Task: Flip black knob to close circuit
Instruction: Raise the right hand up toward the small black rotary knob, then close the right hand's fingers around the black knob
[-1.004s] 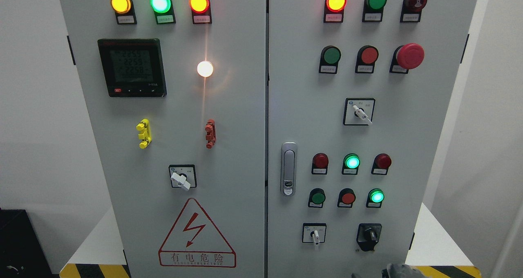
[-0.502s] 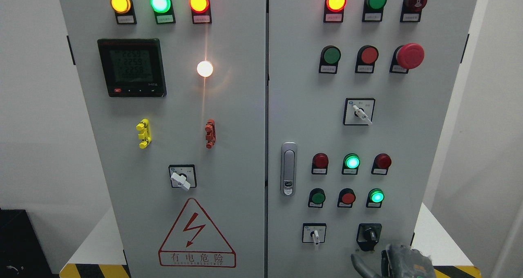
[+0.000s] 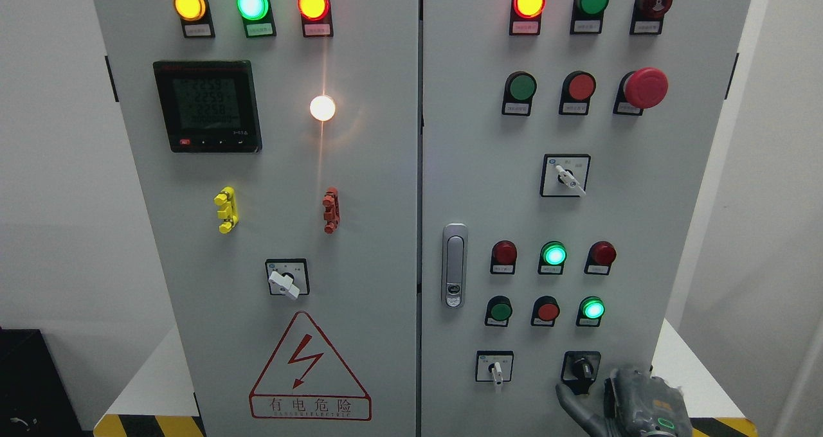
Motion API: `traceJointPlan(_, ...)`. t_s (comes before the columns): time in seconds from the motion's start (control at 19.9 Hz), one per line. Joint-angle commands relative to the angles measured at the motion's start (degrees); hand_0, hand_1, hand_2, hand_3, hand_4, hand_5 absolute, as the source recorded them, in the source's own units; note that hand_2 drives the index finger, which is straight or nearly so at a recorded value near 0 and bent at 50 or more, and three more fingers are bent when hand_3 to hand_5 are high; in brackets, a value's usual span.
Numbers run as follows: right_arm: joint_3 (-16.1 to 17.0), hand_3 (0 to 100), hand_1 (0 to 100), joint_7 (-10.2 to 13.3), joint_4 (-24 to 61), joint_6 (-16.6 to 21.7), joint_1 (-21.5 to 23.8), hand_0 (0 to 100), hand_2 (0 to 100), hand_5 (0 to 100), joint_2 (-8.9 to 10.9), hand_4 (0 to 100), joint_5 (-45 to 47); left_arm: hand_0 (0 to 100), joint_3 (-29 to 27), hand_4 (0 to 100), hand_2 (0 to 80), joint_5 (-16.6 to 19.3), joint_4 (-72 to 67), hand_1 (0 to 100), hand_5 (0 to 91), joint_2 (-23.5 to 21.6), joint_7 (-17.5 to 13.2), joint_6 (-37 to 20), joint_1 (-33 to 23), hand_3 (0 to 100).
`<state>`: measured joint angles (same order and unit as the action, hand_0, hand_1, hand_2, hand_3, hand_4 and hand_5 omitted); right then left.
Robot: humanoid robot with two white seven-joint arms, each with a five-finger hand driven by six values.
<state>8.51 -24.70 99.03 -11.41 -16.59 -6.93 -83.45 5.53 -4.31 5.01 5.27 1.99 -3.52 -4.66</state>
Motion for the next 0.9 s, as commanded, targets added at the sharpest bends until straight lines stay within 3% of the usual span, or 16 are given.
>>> traceJointPlan(0.0,0.81,100,0,0.62,-2.09,-0.1,-0.73,0,89,88,0.43,91,-1.1,12,0.0,0,0.0,0.0,0.0,56,0.0,0.0,0.04,0.0,0.0,0)
traceJointPlan(0.85,2.04,100,0,2.11,-2.88,0.25,-1.08,0,88,87,0.51,90,-1.01,12,0.0,0,0.0,0.0,0.0,56,0.0,0.0,0.04,0.0,0.0,0)
